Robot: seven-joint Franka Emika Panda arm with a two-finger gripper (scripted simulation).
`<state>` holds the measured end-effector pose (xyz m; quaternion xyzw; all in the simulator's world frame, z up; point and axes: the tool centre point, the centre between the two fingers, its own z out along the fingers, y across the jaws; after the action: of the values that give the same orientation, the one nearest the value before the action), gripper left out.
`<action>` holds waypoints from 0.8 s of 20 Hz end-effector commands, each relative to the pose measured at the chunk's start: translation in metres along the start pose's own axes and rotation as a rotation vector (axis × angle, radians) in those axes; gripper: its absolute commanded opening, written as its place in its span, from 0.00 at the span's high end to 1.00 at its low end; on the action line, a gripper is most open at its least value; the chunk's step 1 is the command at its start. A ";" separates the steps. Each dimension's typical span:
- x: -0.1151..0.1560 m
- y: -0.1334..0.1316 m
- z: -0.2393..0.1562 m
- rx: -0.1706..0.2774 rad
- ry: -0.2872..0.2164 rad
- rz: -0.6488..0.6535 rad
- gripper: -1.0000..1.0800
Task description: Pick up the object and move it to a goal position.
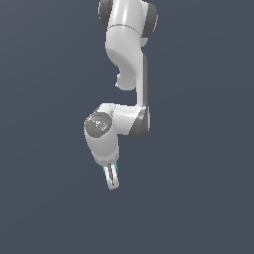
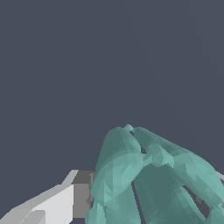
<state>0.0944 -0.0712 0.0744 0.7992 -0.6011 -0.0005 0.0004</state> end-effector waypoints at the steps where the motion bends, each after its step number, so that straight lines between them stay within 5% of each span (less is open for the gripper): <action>1: -0.001 0.000 -0.003 0.001 0.000 0.000 1.00; 16: -0.046 0.009 -0.100 0.001 -0.001 0.000 1.00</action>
<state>0.0758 -0.0362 0.1585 0.7989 -0.6014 -0.0011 0.0002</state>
